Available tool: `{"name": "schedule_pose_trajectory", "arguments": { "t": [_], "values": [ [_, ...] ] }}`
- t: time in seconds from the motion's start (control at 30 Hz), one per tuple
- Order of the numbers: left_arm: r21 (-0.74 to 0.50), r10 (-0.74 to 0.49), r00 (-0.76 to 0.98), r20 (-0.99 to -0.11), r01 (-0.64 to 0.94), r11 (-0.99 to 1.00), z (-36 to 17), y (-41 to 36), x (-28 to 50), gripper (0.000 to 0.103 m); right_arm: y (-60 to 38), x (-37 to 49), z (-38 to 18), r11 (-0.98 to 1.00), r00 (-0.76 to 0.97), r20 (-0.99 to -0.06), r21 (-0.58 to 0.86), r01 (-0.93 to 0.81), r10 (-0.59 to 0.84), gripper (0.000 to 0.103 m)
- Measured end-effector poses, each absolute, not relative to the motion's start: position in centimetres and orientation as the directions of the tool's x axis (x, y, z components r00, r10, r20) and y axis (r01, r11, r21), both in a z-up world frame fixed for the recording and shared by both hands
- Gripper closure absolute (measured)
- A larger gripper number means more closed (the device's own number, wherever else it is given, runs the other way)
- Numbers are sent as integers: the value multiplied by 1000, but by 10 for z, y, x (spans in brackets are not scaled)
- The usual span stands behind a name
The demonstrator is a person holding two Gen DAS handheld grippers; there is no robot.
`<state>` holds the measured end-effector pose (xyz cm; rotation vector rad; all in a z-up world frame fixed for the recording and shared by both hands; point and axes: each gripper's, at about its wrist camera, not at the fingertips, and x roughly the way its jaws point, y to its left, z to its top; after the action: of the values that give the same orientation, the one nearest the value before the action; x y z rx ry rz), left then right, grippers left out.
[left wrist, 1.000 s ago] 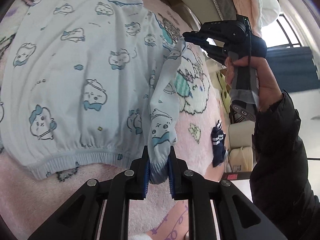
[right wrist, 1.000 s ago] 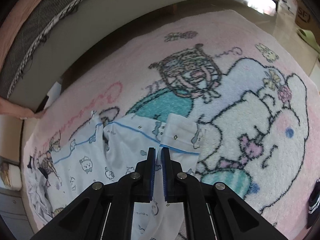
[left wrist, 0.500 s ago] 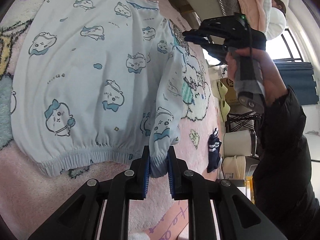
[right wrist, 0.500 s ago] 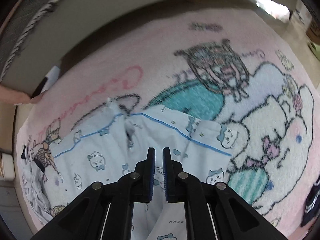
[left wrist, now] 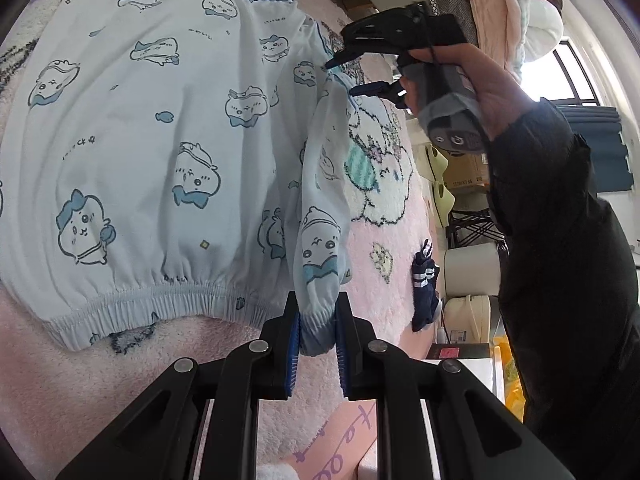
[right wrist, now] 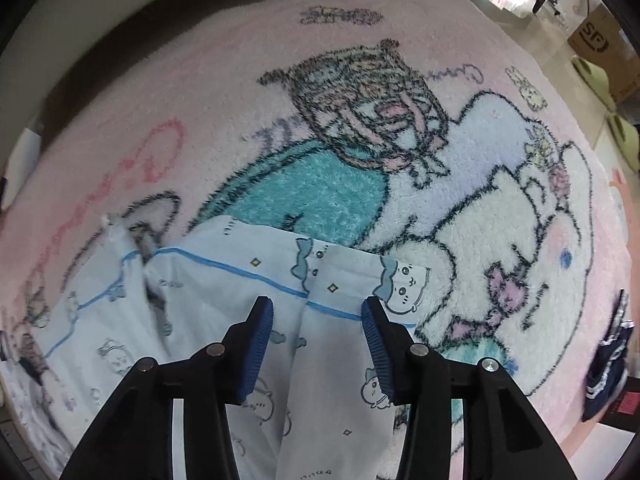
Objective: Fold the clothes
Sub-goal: 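Lift the waistband edge with the right gripper while the left gripper holds the cuff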
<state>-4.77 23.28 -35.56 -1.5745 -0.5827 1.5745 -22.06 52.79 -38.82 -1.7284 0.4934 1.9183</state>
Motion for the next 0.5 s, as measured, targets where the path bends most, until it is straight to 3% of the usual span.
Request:
{"name": "schedule_pose_trajectory", "arguments": {
  "t": [0.13, 0.5],
  "values": [
    [-802, 799, 129, -587, -229, -552, -356, 236, -46, 89, 526, -226, -399, -790, 20, -971, -206, -578, 238, 56],
    [-800, 793, 153, -589, -248, -546, -356, 241, -42, 89, 522, -229, -413, -758, 62, -960, -253, -602, 272, 56]
  ]
}}
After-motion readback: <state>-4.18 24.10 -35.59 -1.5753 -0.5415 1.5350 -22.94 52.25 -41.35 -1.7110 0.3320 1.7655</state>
